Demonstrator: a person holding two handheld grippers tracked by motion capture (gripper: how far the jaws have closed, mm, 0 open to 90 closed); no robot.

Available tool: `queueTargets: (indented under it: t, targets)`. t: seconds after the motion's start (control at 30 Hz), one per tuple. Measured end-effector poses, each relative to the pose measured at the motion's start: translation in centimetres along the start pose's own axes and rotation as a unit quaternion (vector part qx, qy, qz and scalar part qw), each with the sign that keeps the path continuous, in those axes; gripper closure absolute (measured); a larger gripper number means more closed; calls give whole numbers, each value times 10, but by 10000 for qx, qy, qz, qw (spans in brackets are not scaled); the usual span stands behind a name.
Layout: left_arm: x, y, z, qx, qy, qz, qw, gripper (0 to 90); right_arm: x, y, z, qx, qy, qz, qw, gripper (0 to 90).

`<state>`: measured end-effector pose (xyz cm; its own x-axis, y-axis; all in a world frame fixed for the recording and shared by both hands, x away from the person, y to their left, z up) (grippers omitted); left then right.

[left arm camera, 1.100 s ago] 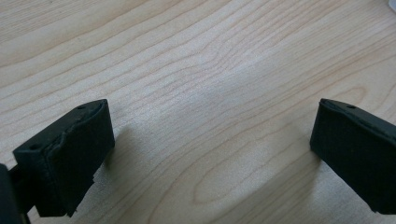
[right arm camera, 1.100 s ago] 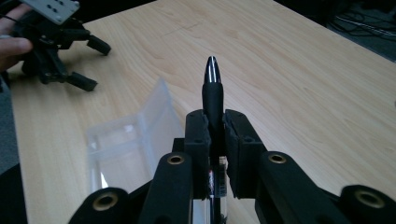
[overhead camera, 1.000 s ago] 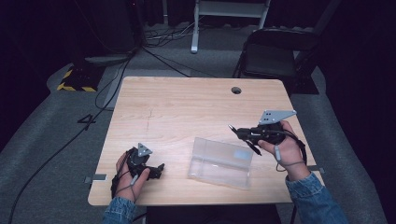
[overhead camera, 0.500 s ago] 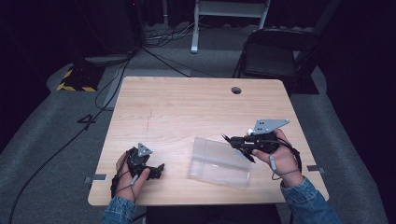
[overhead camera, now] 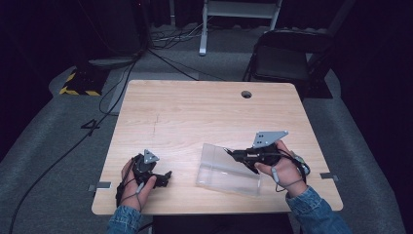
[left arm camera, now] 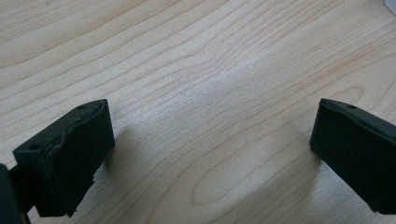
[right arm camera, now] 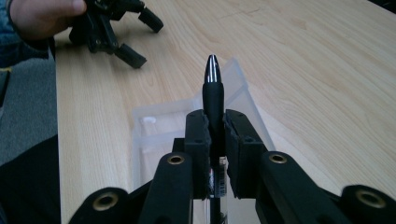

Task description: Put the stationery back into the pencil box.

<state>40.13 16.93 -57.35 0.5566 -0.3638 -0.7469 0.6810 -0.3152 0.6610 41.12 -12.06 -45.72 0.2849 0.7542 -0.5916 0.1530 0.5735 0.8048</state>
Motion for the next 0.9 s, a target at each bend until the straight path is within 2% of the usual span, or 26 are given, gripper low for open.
queueTargets:
  t: [0.13,0.4,0.9]
  targets:
    - [0,0,0,20,-1,-6,10000,2,7,-7,-3,-149,105,-97,9998,804]
    - [0,0,0,33,-4,-6,10000,2,15,-24,1,-192,141,-286,9993,804]
    - [0,0,0,29,-10,1,10000,2,26,-39,-1,-403,282,-579,9971,804]
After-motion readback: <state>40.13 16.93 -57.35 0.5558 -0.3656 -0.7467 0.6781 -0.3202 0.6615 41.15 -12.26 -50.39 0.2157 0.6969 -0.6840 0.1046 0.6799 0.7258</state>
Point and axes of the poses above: each handheld gripper's, and its own axes: x roughly forward along the jaws, y roughly out of its top, z roughly to its right, the point moved 9 cm from there along x, roughly forward along the jaws, and after that the axes turned 4 degrees about -x, right-handed, at the moved point
